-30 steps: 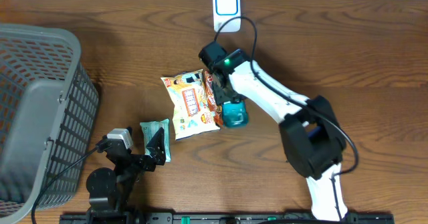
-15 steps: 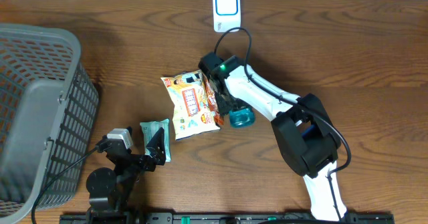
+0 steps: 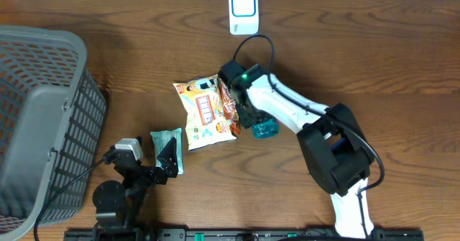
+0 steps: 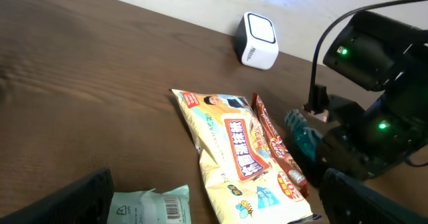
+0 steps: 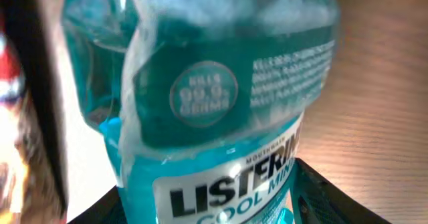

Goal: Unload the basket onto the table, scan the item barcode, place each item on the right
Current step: 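Reach the right gripper to the Listerine bottle and grasp its top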

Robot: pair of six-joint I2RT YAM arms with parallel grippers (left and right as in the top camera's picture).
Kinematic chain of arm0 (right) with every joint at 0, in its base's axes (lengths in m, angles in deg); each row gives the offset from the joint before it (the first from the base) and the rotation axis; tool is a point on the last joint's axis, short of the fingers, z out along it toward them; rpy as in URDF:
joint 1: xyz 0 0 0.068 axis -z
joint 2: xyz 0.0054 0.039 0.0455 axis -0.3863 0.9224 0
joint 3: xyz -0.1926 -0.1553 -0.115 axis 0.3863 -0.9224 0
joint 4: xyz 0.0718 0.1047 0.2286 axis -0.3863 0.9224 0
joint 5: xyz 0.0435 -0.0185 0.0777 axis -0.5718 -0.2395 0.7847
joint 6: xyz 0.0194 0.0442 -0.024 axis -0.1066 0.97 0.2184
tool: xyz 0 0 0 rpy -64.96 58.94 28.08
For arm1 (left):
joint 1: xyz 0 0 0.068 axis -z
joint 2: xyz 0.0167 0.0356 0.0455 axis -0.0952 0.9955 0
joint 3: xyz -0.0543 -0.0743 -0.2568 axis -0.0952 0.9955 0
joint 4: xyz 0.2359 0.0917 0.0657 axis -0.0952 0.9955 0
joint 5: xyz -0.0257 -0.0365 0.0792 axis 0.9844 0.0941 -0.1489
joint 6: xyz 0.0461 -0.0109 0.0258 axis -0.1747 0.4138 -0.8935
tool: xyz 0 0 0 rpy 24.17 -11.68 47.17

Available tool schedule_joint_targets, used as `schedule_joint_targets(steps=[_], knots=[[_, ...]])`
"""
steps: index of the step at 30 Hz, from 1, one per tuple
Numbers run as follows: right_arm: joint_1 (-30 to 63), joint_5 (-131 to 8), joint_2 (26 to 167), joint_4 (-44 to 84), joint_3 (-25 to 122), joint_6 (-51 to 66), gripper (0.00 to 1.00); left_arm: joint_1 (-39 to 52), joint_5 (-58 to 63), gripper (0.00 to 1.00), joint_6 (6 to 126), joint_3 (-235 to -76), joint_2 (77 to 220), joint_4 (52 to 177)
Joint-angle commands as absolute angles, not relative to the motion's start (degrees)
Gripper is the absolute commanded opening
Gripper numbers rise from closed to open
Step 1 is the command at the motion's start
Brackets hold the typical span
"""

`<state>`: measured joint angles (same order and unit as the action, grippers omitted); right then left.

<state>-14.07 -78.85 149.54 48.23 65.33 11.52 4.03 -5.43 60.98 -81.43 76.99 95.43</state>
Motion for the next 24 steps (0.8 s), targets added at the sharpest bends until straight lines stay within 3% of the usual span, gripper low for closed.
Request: schedule_joint_targets(steps=[1, 4, 13, 24], knots=[[-12.3, -62.5, 152.5, 50.7, 66.7, 1.4, 0.42, 4.2, -5.7, 0.98, 60.9, -80.8, 76.8, 96.8], [-10.7, -60.2, 152.5, 52.9, 67.8, -5.2, 0.36, 4.2, -5.7, 0.98, 60.9, -80.8, 76.8, 96.8], [-6.1, -55.9, 152.4, 54.0, 68.3, -14.8, 0.34, 4.2, -5.7, 0.98, 60.9, -80.8, 76.8, 96.8], [-0.7, -51.1, 152.4, 55.3, 70.6, -16.9, 0.33, 4.2, -5.7, 0.98, 60.9, -80.8, 76.8, 96.8]])
